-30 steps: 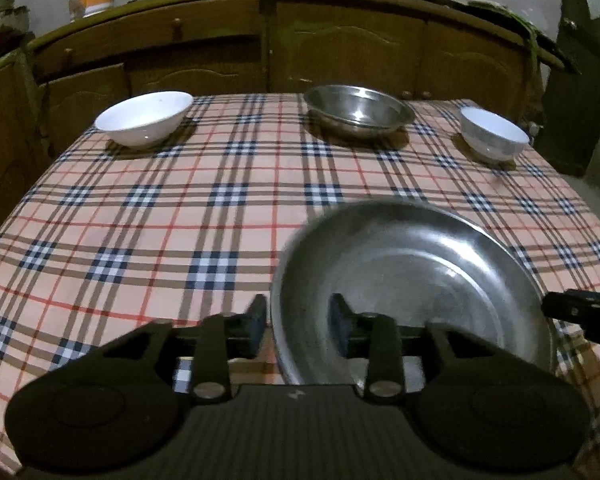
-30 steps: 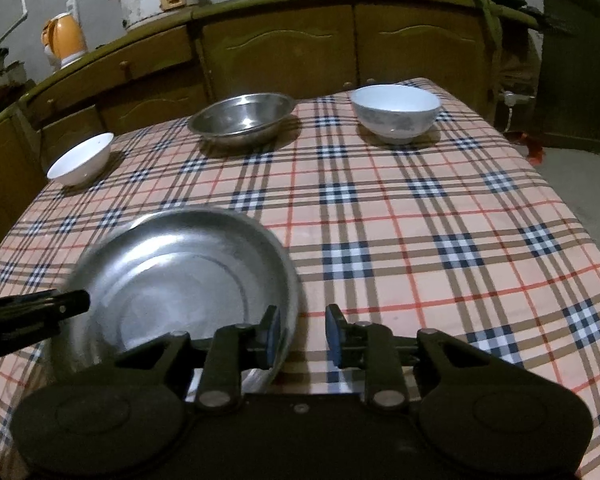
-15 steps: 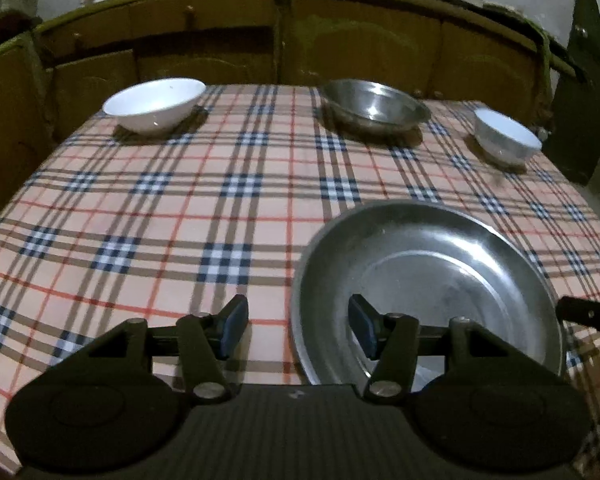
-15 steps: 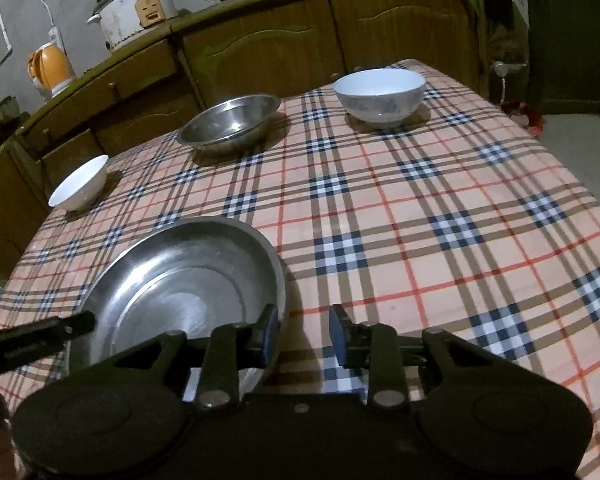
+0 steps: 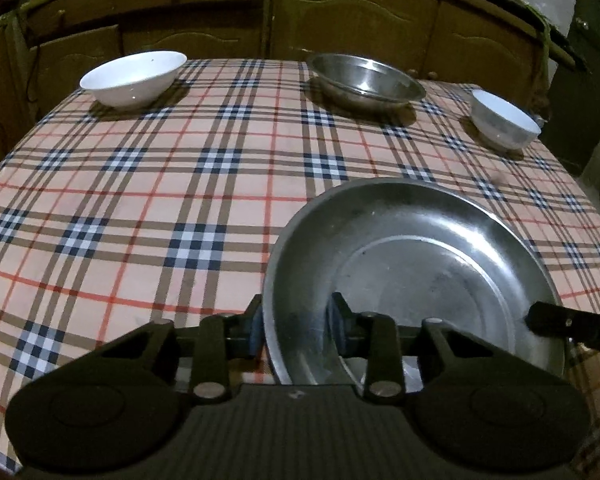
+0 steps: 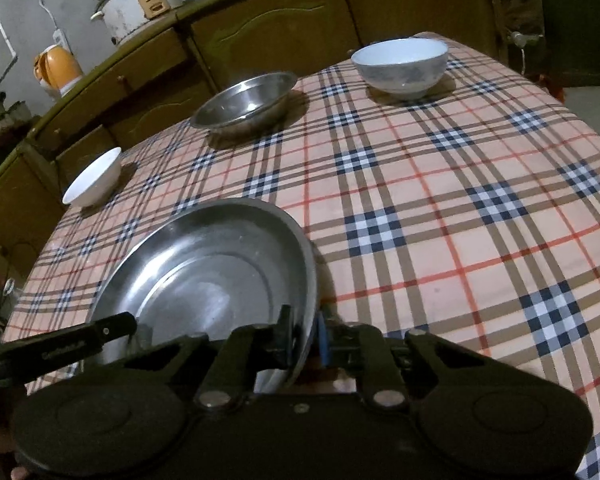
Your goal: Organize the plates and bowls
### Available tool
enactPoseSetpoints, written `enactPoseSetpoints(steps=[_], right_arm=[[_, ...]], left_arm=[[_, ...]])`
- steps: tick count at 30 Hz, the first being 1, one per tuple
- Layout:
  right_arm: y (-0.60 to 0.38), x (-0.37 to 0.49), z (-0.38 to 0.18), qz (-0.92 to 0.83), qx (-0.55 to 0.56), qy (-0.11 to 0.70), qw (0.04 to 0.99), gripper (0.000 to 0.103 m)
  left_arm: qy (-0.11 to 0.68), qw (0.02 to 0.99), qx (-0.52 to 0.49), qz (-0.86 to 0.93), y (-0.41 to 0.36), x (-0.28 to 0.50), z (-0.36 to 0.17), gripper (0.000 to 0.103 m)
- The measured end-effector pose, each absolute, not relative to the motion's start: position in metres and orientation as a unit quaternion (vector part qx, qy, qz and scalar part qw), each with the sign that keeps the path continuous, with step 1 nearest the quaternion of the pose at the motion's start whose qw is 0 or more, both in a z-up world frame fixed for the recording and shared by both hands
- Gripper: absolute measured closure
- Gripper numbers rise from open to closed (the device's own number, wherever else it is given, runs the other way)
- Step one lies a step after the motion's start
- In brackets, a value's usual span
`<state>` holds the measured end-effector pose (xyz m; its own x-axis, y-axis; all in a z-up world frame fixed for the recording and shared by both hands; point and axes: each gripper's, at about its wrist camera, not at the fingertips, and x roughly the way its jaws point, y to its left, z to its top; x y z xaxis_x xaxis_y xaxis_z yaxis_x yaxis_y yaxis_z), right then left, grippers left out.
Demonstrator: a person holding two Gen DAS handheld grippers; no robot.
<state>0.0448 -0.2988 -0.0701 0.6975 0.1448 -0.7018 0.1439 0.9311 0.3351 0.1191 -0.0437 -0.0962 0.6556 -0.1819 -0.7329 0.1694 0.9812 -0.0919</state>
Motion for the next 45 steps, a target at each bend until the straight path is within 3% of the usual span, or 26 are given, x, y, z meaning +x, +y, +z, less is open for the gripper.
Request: enactPoseSetpoints(steps=[23, 45], right_arm=[[-0.257, 0.049, -0.004, 0.040, 0.145, 0.325, 0.934, 0.086], [-0.153, 0.083, -0.001, 0.101, 0.107, 0.330, 0.932, 0.085]], left_arm=[[0.333, 0.941, -0.012, -0.066, -0.008, 0.107, -0.032, 0.070], [0.324, 0.946, -0.027, 0.004, 0.079, 0.112, -0.023, 0.070]])
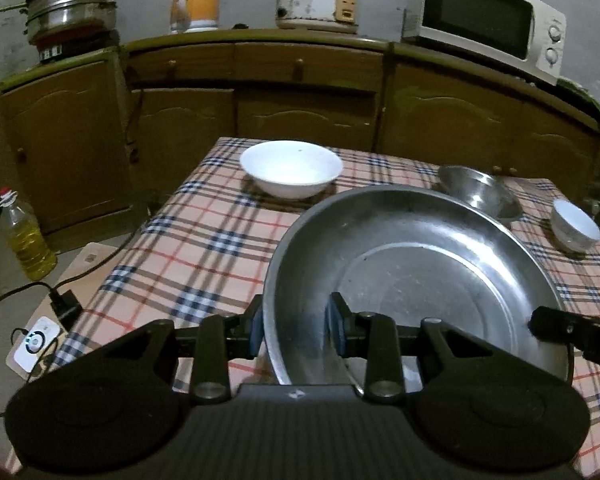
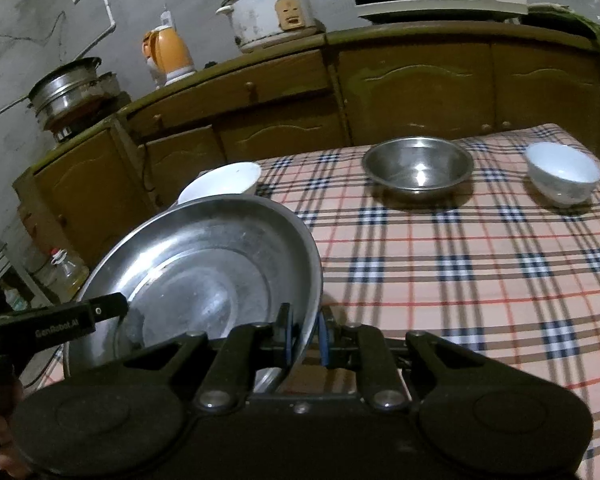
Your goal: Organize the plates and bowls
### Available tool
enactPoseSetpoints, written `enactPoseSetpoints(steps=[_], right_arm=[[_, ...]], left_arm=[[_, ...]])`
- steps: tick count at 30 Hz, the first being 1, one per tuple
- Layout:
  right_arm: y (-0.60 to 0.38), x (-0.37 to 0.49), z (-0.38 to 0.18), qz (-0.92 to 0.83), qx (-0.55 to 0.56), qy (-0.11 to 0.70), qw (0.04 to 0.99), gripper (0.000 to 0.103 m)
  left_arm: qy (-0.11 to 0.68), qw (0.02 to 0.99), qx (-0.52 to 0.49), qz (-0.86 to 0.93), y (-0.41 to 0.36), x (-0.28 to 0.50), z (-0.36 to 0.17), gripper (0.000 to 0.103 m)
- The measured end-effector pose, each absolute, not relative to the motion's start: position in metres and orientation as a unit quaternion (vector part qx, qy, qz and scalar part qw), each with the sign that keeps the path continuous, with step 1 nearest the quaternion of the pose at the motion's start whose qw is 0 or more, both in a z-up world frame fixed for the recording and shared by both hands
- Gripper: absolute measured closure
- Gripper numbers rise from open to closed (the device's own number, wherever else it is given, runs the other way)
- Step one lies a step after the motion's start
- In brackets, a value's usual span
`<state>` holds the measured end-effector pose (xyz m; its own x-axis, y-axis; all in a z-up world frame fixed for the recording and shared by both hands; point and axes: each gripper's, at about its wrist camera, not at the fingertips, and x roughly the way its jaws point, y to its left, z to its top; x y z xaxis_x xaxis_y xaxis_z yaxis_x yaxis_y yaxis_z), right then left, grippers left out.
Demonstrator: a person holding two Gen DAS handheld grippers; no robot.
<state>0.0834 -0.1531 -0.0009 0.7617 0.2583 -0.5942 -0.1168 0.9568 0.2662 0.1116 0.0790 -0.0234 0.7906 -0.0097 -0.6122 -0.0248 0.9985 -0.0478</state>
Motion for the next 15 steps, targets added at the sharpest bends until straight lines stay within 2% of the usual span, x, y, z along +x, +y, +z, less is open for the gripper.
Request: enactPoseSetpoints(steps=[15], right_arm=[[-0.102, 0.103, -0.022, 0.108, 0.090, 0.349, 0.926, 0.084]], left_arm=[[0.338, 0.940, -0.026, 0.026, 0.121, 0.132, -0.041, 0.070]])
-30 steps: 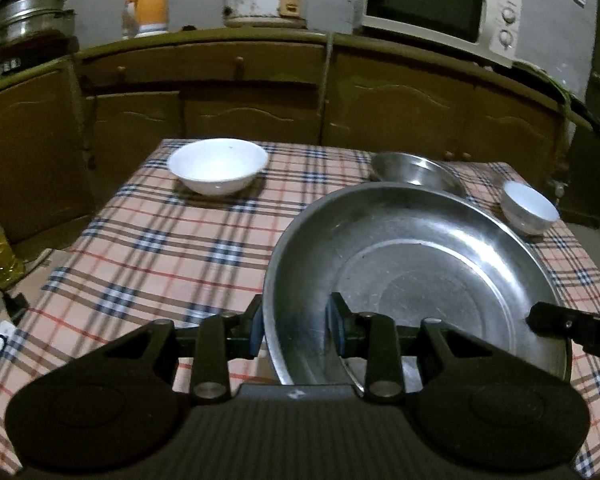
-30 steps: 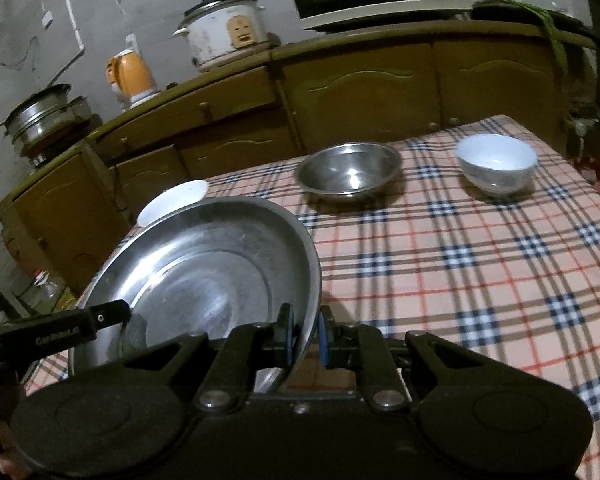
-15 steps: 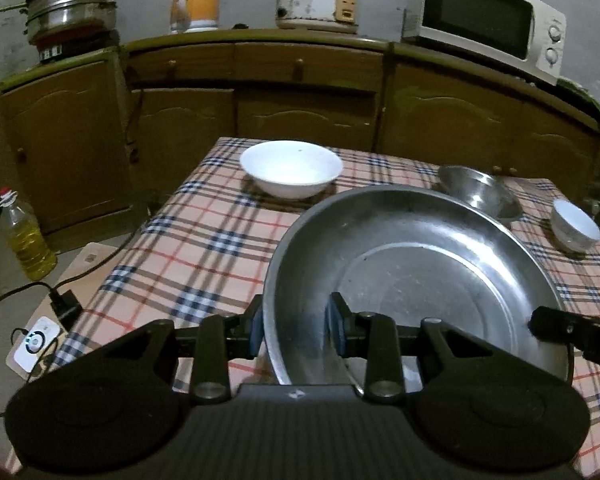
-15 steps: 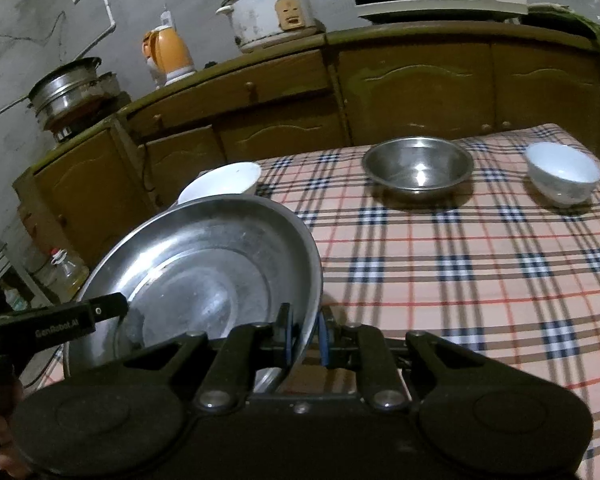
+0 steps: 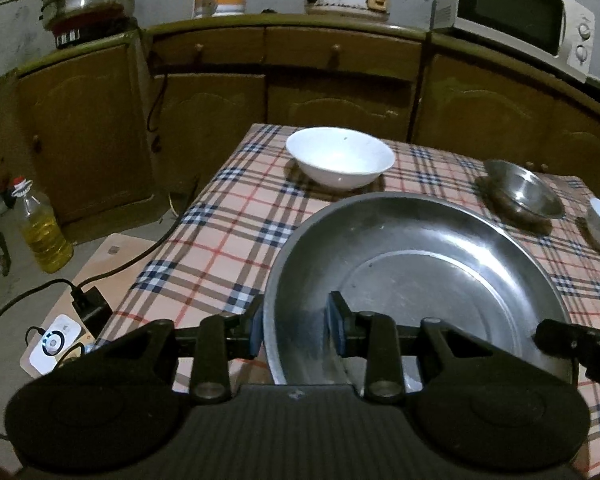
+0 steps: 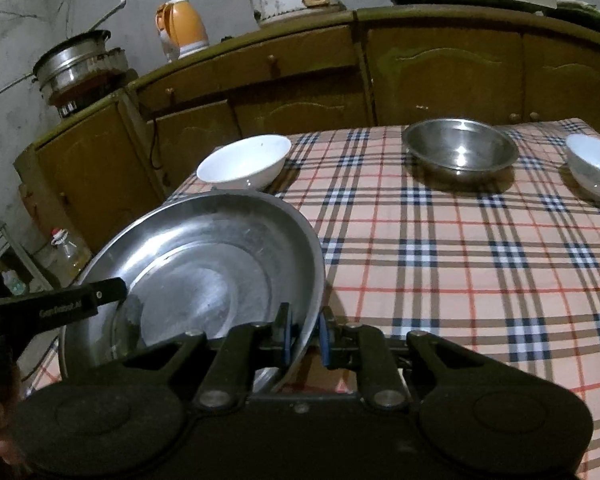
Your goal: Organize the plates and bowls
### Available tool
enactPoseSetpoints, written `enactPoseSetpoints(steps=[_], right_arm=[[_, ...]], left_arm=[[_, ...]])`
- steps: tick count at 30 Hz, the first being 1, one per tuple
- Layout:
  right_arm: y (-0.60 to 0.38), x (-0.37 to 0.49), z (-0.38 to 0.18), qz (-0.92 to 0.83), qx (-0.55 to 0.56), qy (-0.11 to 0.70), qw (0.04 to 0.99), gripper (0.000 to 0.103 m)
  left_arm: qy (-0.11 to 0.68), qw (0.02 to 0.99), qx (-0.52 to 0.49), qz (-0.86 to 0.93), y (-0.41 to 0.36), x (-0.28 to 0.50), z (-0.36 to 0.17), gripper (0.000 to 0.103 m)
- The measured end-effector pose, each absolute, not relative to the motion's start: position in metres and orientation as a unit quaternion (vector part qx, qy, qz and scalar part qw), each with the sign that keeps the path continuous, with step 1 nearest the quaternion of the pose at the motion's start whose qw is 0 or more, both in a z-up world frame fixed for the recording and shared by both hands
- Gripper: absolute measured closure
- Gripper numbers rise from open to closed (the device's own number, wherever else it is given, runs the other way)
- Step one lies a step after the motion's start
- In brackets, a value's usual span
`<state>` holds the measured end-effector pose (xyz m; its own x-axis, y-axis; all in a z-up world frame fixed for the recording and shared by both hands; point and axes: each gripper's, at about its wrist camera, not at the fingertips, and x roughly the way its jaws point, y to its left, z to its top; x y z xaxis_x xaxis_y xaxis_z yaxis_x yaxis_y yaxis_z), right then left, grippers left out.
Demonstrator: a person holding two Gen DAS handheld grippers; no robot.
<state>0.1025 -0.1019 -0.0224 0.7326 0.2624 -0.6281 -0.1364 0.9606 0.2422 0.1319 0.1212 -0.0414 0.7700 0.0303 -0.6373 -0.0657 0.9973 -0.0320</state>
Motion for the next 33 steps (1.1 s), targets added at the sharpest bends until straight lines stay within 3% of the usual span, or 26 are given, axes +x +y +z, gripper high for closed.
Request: enactPoseSetpoints(steps=[33], right_arm=[[-0.070, 0.137, -0.072, 0.122, 0.073, 0.382, 0.913, 0.081]], left_arm=[[0.360, 0.931, -0.030, 0.059, 0.149, 0.161, -0.090, 0.068]])
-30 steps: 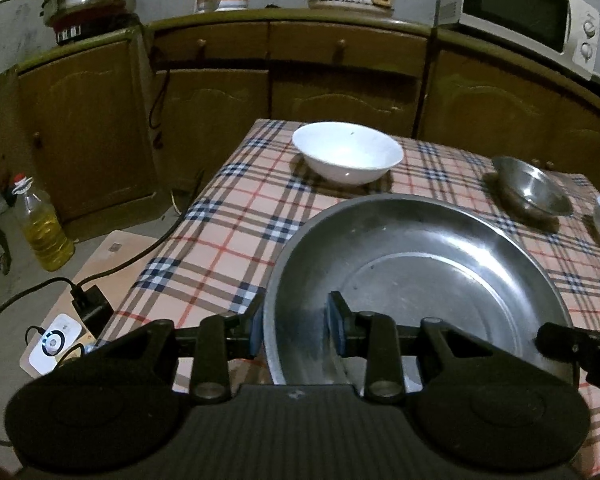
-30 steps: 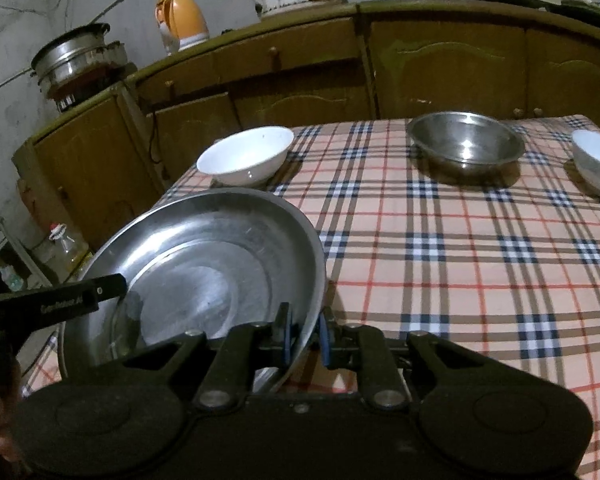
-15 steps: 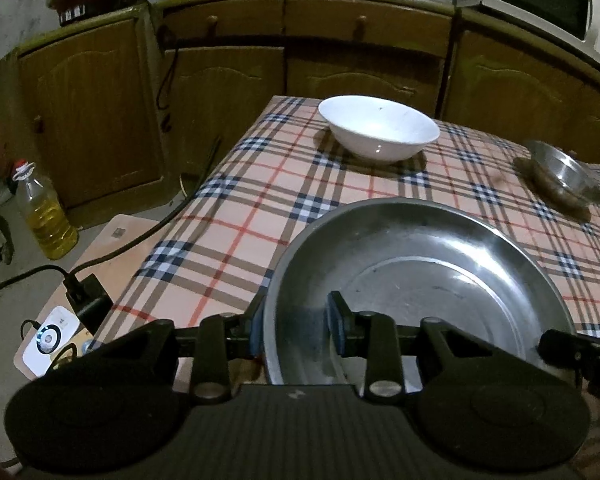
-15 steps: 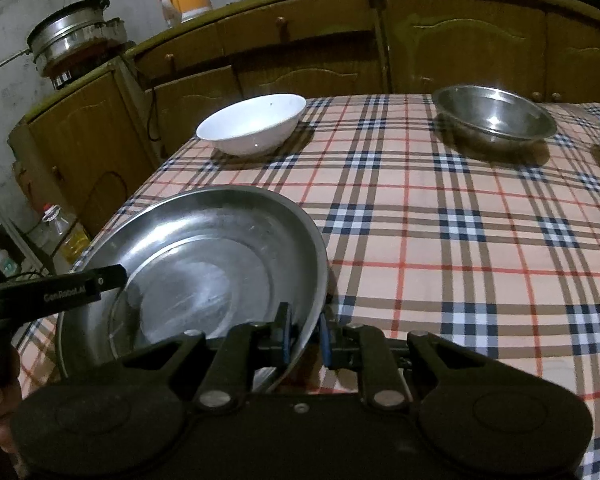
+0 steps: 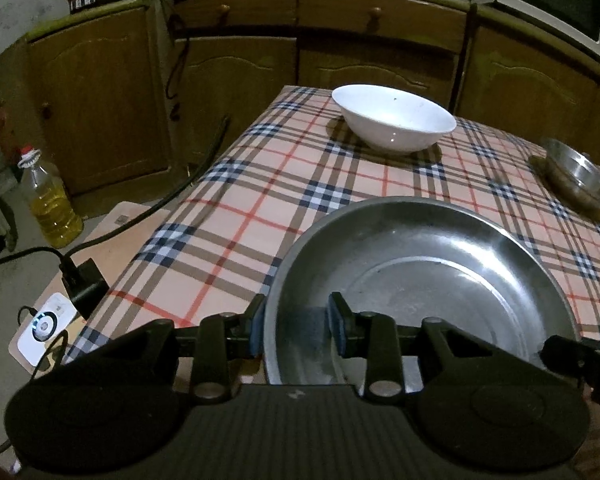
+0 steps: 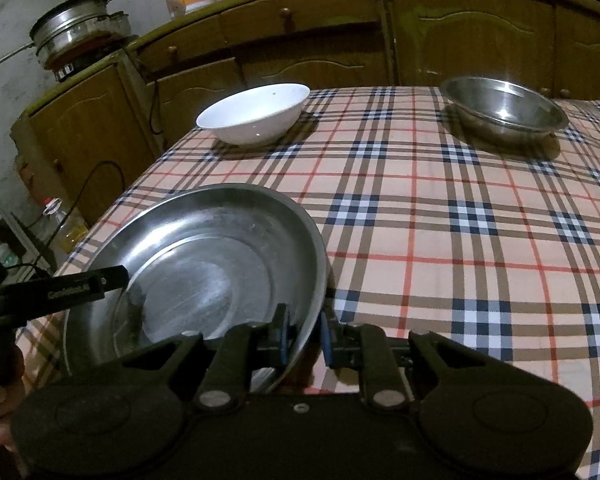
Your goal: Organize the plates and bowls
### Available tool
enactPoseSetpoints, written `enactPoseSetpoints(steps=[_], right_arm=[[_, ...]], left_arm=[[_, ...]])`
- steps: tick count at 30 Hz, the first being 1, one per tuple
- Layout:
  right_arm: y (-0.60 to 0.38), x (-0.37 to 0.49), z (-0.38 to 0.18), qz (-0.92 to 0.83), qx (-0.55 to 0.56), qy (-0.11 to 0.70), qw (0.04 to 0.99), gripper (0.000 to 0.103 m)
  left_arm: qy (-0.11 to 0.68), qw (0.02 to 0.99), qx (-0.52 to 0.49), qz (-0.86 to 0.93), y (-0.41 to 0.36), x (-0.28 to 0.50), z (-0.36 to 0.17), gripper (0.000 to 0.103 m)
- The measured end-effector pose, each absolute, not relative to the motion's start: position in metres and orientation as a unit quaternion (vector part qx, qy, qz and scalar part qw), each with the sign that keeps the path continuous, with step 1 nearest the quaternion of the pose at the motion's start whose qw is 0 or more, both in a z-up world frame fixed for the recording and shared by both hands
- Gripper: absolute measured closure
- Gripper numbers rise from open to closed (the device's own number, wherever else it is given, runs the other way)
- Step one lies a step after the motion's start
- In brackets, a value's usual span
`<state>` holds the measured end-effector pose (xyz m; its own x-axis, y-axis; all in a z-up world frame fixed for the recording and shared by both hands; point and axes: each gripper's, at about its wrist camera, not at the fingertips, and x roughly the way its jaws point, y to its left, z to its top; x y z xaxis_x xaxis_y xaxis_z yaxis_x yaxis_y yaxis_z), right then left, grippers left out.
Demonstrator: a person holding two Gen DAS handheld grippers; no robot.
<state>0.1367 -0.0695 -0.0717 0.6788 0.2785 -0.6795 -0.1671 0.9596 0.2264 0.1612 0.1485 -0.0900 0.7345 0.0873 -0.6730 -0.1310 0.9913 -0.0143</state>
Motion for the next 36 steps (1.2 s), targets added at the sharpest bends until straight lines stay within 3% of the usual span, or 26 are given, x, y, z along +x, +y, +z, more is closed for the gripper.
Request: enactPoseSetpoints(steps=[8, 14, 16, 24, 36], right_arm=[[-0.092, 0.128, -0.048, 0.110, 0.082, 0.352, 0.926, 0.078], [-0.124, 0.119, -0.025, 0.103, 0.084, 0.335, 0.933, 0.074], [-0.136, 0.115, -0.018, 0.099, 0.079, 0.328, 0.936, 0.069], [-0.200, 0.103, 0.001, 0.060, 0.091, 0.308, 0.945, 0.067], [-0.282, 0.118, 0.007, 0.019, 0.103, 0.291, 0.951, 0.056]], left_arm=[[0.350, 0.932, -0.031, 0.089, 0.149, 0.149, -0.078, 0.049], [0.333, 0.939, -0.014, 0.080, 0.120, 0.133, -0.050, 0.042], [0.330, 0.941, -0.013, 0.066, 0.102, 0.131, -0.043, 0.042], [0.333, 0.943, -0.005, -0.001, 0.026, 0.138, -0.029, 0.040], [0.343, 0.937, -0.005, -0.072, -0.051, 0.174, -0.024, 0.039]])
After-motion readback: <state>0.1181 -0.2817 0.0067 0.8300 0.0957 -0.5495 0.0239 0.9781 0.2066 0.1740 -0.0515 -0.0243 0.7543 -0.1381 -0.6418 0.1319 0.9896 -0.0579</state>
